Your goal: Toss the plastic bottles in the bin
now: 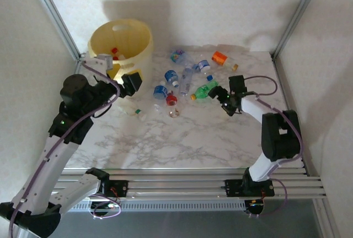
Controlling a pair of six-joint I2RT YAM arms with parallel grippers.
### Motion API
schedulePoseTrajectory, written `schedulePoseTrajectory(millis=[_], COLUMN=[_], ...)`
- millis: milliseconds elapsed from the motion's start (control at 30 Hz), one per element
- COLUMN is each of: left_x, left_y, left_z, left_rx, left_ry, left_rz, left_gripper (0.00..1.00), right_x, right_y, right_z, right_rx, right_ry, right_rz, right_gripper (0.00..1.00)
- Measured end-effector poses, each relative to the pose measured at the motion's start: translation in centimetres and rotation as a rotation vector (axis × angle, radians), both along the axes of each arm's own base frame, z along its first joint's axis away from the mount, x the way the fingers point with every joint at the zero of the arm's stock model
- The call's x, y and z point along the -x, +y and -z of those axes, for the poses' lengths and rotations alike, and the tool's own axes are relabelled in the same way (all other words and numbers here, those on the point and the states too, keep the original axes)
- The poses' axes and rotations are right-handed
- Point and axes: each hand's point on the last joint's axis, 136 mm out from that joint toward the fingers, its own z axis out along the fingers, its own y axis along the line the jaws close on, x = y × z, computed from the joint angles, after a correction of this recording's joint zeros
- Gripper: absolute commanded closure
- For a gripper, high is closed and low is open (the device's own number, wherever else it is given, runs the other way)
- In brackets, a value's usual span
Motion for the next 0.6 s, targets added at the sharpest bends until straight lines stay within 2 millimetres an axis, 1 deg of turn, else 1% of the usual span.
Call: schedulePoseTrajectory(millis=[67, 167, 333, 600], left_x=[0.6, 0.9, 1.2, 1.2], left_y=[0.0, 0.0, -0.1, -0.1], left_z=[-0.4, -0.6, 0.2, 0.6], left_rx=[0.005, 0.008, 0.011, 0.015], left_ry=[-0.014, -0.02, -0.004, 0.011], left_rz=[0.006, 0.011, 0.015, 0.011], left_gripper=[0.0, 0.0, 0.0, 0.0], right_x=[-0.8, -1.7, -2.3, -3.5], right_y=[0.3, 0.7, 1.0, 1.6], right_z=[0.3, 0.9, 2.0, 2.2], right_rx=[-0.016, -0.03, -0.041, -0.075], right_ry=[0.011, 0.028, 0.058, 0.057], right_rz=[0.007, 0.01, 0.014, 0.022], right_gripper=[0.01, 0.02, 0.02, 0.02])
